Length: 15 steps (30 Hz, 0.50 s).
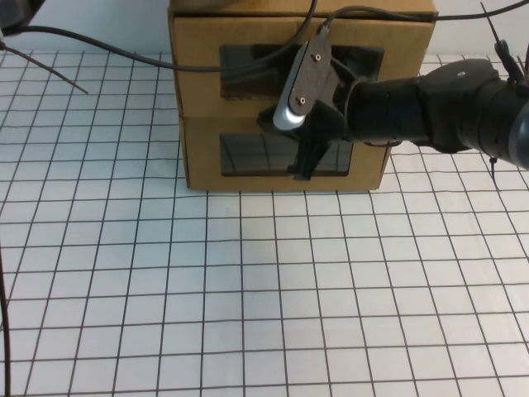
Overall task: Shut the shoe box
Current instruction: Close the shoe box with your right arm
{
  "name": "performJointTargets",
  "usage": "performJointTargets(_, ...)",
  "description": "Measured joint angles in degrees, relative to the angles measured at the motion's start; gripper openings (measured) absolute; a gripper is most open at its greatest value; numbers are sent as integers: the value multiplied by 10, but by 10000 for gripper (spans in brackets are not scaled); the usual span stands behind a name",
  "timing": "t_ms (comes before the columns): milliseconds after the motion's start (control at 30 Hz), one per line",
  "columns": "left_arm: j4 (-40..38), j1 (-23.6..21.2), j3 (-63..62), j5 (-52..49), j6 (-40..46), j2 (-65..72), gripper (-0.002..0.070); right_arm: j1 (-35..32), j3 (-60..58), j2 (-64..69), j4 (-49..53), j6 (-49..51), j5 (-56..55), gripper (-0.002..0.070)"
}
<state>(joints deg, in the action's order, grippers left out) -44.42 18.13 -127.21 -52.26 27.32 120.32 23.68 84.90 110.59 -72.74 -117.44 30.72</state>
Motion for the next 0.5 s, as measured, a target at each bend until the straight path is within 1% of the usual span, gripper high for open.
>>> performJointTargets(133, 1, 0, 0, -7, 17, -1, -5, 5, 0, -11, 77, 46, 27, -14)
performJointTargets(333, 20, 0, 1, -49, 54, -35, -5, 6, 0, -89, 120, 85, 138, -14)
performJointTargets(400, 26, 0, 2, -59, 66, -61, -5, 7, 0, -128, 134, 127, 156, -14)
performJointTargets(500, 27, 0, 2, -69, 76, -112, -5, 7, 0, -191, 164, 239, 135, -14)
